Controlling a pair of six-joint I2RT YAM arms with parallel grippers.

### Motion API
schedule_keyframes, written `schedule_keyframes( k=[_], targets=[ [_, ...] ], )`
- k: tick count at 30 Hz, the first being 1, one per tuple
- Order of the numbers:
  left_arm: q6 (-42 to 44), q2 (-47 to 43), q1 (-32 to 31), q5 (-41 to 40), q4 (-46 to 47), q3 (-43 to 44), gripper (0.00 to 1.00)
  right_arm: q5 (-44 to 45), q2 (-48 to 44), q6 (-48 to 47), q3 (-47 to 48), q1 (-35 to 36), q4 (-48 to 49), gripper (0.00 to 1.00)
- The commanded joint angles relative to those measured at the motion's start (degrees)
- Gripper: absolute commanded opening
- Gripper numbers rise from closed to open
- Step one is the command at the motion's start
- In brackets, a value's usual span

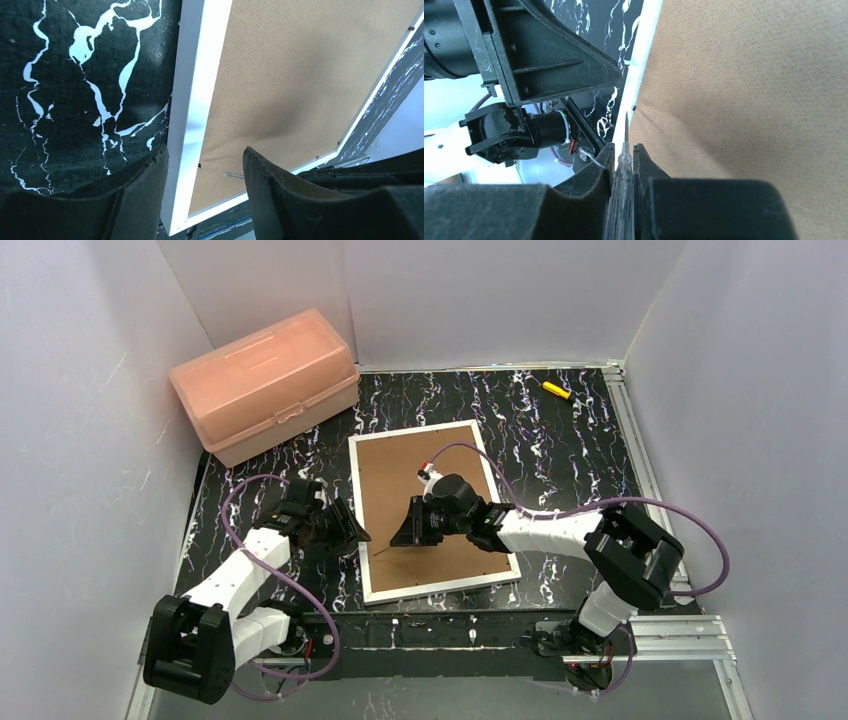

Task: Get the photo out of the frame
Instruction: Release the photo frame item from the photo frame.

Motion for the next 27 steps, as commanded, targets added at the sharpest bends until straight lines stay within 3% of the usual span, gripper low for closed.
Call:
schedule_keyframes(
  k=[1,5,15,22,27],
  targets=[
    [0.45,0.15,0.45,2.53,-0.88,-0.14,0.54,-1.07,1.14,1.42,-0.61,0.40,5.36,0.01],
    [-0.29,-0.23,0.54,-0.44,-5.41,0.51,0.53,-1.11,1.33,1.58,-1.35,0.45,4.72,0.01],
    [-2.24,-5.63,0.52,1.22,-6.02,-2.94,0.48,-2.77,4.84,2.74,-3.01,0.49,7.68,0.01],
    [-2.21,-5.27,0.47,0.97,-7.44,-3.09,0.28,-2.95,6.20,2.92,-2.87,0.61,8.61,0.01],
    [-2.57,-5.81,0.53,0.88,-7.06,-3.84,0.24,-1.85,5.96,3.22,-3.55,0.63,8.84,0.01]
  ],
)
